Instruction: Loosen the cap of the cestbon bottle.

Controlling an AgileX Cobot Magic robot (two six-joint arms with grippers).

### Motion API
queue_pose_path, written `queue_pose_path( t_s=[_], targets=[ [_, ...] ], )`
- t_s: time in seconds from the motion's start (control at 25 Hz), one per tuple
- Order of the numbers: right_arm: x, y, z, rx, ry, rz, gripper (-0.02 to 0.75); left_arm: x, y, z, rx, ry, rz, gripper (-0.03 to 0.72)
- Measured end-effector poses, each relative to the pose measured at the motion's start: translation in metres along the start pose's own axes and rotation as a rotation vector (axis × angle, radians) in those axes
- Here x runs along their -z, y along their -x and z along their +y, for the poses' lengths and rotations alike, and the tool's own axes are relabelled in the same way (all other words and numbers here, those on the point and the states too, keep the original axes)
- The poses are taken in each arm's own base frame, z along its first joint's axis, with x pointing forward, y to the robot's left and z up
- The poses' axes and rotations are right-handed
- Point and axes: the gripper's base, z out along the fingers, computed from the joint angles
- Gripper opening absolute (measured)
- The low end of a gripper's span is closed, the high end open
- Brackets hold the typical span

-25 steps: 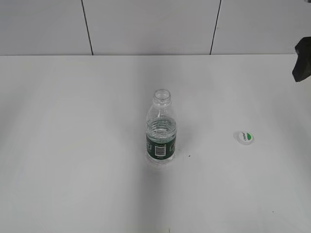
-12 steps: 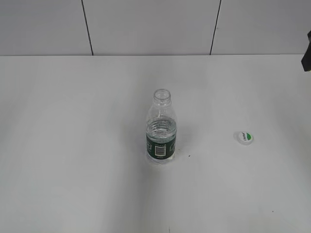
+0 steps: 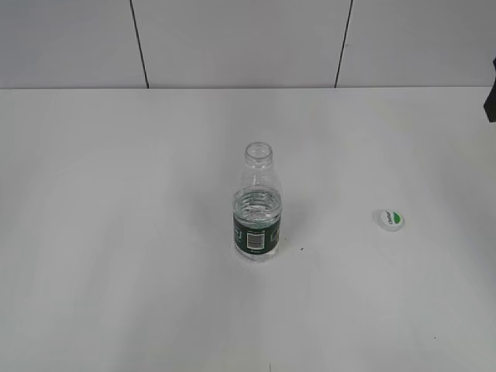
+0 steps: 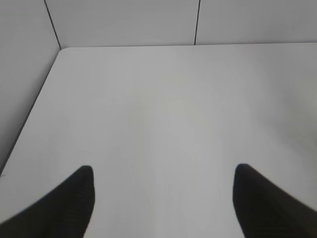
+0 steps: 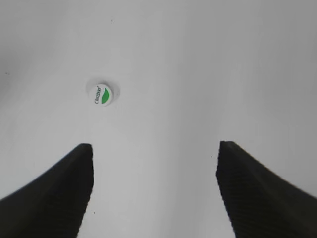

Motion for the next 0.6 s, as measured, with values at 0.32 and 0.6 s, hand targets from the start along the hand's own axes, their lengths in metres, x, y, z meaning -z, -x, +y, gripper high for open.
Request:
queue_pose_path(
  t_s=[0.32, 0.6],
  targets=[
    [0.014, -0.026, 0.003, -0.002, 0.005, 0.003, 0.592, -0.004, -0.021, 0.000, -0.017, -0.001, 0.043, 0.515],
    [0.050, -0.089, 0.008, -0.001, -0.013, -0.188, 0.592, -0.004, -0.022, 0.000, -0.019, -0.002, 0.047, 0.475]
  ],
)
